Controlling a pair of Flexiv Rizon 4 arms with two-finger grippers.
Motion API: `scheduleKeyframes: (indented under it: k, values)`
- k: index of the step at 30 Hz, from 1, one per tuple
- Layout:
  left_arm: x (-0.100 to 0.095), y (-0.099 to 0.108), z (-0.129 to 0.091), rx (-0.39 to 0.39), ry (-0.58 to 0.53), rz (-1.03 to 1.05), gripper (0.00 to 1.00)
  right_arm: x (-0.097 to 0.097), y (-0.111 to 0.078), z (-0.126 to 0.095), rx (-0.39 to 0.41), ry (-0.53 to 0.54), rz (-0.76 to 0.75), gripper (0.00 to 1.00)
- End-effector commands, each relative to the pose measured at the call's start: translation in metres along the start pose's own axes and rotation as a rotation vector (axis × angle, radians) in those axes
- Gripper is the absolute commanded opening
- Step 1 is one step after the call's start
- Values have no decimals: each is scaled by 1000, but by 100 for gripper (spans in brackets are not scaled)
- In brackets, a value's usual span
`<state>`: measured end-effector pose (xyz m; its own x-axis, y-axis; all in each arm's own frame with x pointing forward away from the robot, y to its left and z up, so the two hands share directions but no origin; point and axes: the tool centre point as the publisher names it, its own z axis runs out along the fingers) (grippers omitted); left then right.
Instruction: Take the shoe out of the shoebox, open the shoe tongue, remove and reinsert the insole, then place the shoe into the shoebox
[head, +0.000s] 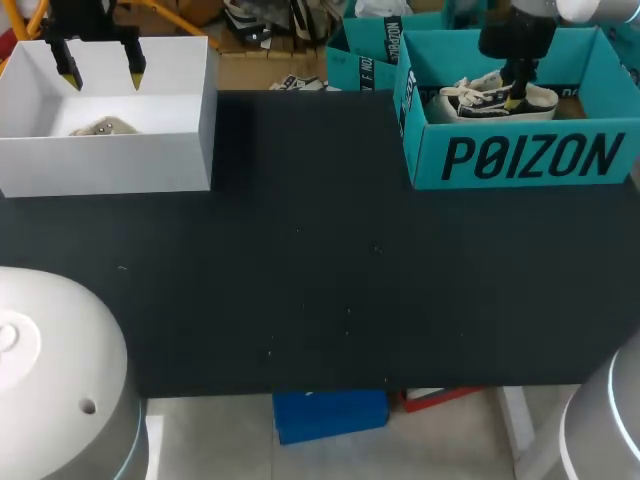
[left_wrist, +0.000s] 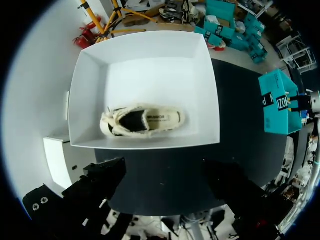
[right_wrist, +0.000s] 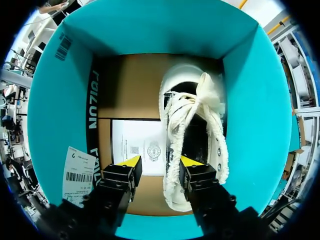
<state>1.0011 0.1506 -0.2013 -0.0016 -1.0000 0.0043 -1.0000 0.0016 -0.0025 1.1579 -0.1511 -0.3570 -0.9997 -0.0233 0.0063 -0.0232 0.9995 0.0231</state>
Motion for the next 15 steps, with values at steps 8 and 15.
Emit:
scheduleKeyframes:
  k: [8,15]
  values:
    - [0,0,-1,-2,-2,-1,100,-1,-4,25,-9,14,12,44]
    - [0,0,-1,-2,-2,-1,100,-8,-6,34,-7,13,9,44]
